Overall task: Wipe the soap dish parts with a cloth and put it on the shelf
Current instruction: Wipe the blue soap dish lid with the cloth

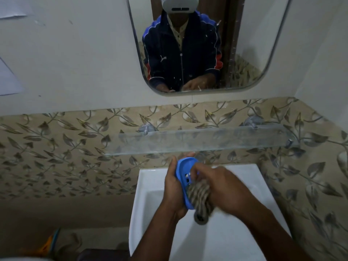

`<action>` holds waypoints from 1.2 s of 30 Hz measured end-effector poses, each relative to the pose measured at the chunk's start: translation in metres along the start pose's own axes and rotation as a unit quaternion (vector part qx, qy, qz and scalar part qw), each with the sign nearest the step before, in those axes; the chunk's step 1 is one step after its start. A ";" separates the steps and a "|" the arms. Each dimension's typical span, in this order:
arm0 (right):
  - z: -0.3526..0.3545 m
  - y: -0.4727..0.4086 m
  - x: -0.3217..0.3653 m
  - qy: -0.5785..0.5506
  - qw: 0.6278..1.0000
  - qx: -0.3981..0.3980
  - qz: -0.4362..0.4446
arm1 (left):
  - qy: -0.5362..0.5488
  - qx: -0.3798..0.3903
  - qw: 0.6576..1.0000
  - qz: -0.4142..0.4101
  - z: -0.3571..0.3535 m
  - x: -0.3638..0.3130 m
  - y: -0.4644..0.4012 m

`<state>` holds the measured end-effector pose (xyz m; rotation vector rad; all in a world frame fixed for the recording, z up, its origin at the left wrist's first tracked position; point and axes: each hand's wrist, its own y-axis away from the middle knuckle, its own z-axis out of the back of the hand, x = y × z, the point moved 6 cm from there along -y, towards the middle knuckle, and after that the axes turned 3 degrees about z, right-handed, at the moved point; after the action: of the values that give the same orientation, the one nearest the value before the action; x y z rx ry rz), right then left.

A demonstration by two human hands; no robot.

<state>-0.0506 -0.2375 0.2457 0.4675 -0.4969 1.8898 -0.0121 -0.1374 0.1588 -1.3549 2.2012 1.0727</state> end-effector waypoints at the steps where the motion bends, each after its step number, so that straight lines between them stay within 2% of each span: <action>1: 0.006 -0.004 -0.001 0.034 0.999 -0.030 -0.008 | -0.009 -0.005 1.000 0.000 -0.001 0.003 0.000; 3: 0.011 -0.008 0.002 0.064 0.994 -0.076 -0.035 | -0.023 -0.006 1.000 -0.019 -0.003 0.002 0.000; 5: 0.001 -0.004 0.006 0.067 0.993 -0.074 -0.057 | -0.022 -0.008 0.998 -0.052 -0.001 -0.004 -0.002; 6: -0.006 0.000 0.006 0.034 0.996 -0.059 -0.065 | -0.020 -0.011 0.997 -0.067 0.000 -0.007 -0.002; 9: -0.010 0.004 -0.003 -0.159 0.985 -0.036 -0.056 | -0.009 -0.004 0.997 -0.078 0.004 -0.007 -0.001; 10: -0.009 0.003 -0.007 -0.164 0.985 -0.036 -0.051 | -0.010 0.000 0.997 -0.074 0.004 -0.005 0.000; 13: -0.002 -0.001 -0.018 -0.013 0.994 -0.095 -0.062 | -0.028 0.009 0.997 -0.073 0.000 -0.005 0.001; 15: -0.001 -0.002 -0.016 0.030 0.989 -0.131 -0.064 | -0.033 0.014 0.995 -0.089 -0.005 -0.010 0.001; 18: -0.017 0.004 -0.014 0.015 0.989 -0.102 -0.108 | -0.023 0.013 0.992 -0.123 -0.003 -0.018 -0.001; 27: -0.028 0.012 -0.020 -0.130 0.975 -0.088 -0.159 | -0.029 0.027 0.980 -0.196 -0.004 -0.016 0.004; 30: -0.024 0.008 -0.019 -0.054 0.981 -0.068 -0.175 | -0.036 0.019 0.982 -0.184 -0.003 -0.011 0.004; 33: -0.015 0.004 -0.013 0.066 0.972 -0.131 -0.183 | -0.030 0.039 0.985 -0.163 -0.009 -0.007 0.003; 35: -0.020 0.004 -0.013 0.054 0.971 -0.135 -0.189 | -0.025 0.044 0.985 -0.166 -0.011 -0.012 0.003; 36: -0.024 0.005 -0.018 0.007 0.973 -0.124 -0.196 | -0.010 0.048 0.984 -0.169 -0.011 -0.014 0.003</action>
<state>-0.0514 -0.2404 0.2155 0.3555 -0.5760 1.4293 -0.0071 -0.1361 0.1766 -1.5924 1.8908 0.8405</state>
